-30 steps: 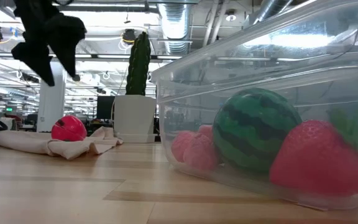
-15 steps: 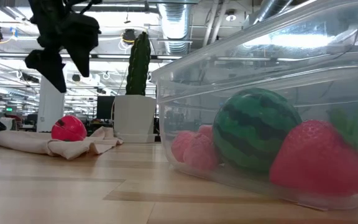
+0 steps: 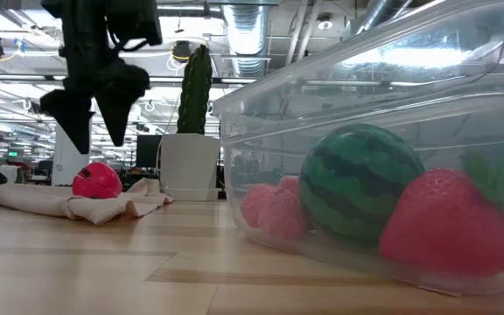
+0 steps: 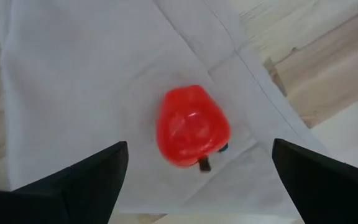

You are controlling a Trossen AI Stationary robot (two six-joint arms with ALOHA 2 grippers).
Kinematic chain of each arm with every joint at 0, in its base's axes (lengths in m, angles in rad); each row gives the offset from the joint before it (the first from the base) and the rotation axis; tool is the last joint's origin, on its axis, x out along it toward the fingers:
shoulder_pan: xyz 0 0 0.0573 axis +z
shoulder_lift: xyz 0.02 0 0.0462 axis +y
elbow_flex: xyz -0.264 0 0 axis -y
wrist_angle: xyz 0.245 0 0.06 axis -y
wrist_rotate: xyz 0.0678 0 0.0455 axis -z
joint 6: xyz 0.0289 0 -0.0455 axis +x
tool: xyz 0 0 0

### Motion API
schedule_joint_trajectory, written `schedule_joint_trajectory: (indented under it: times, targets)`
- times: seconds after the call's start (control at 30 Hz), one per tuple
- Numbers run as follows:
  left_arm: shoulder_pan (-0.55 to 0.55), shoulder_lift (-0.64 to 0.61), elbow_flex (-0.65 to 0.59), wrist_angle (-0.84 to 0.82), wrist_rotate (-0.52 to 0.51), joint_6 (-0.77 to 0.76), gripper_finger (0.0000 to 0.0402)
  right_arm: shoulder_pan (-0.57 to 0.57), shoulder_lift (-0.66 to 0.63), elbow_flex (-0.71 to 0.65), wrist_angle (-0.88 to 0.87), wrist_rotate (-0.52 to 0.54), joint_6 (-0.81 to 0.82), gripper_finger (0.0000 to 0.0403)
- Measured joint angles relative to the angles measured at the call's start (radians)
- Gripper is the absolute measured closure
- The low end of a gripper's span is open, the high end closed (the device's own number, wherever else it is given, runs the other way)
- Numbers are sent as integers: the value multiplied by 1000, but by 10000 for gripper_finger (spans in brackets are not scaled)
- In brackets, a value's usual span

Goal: Pick and placing Produce into tupperware
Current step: Put the apple into the transparent bin

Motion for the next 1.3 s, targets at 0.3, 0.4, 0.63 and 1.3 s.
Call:
schedule_joint_trajectory:
  times: [0.3,0.4,0.63,1.3]
  targets:
    - [-1,117,0,54,30,22,15,0,0,0,0,0,0,30]
    - [-2,147,0,62,30,35,15,0,0,0,0,0,0,30]
    - [-2,181,0,56,38,36,15,0,0,0,0,0,0,30]
    - [-2,184,0,49,8,45,15,0,0,0,0,0,0,30]
